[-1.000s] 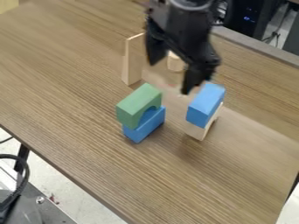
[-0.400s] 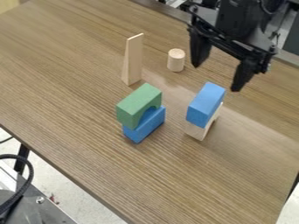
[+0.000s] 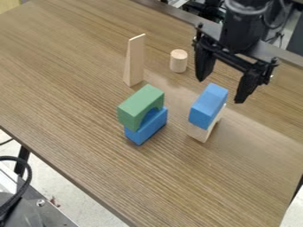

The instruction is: Put the blue block on top of the green arch

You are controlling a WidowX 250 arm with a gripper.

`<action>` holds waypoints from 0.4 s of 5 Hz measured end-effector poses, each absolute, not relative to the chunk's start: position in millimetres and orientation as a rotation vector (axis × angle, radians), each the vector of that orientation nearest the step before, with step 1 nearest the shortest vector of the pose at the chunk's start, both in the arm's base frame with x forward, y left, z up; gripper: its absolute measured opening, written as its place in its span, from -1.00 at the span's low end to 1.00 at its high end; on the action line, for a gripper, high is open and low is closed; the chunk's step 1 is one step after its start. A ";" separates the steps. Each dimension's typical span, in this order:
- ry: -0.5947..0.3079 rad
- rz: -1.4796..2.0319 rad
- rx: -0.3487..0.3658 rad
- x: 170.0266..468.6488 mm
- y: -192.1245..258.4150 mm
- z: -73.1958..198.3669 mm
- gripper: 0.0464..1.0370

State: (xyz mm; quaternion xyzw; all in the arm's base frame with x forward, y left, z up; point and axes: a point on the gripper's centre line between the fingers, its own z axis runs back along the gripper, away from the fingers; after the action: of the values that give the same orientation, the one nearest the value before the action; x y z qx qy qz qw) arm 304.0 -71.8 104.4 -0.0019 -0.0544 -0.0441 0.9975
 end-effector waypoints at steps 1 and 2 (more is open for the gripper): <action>-0.128 -0.175 0.029 307.3 -66.7 99.3 0.93; -0.146 -0.216 0.053 309.8 -63.4 97.8 0.93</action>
State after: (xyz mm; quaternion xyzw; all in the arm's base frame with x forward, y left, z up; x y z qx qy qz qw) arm 309.8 -63.4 97.8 0.0266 -0.0729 -0.1076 0.9912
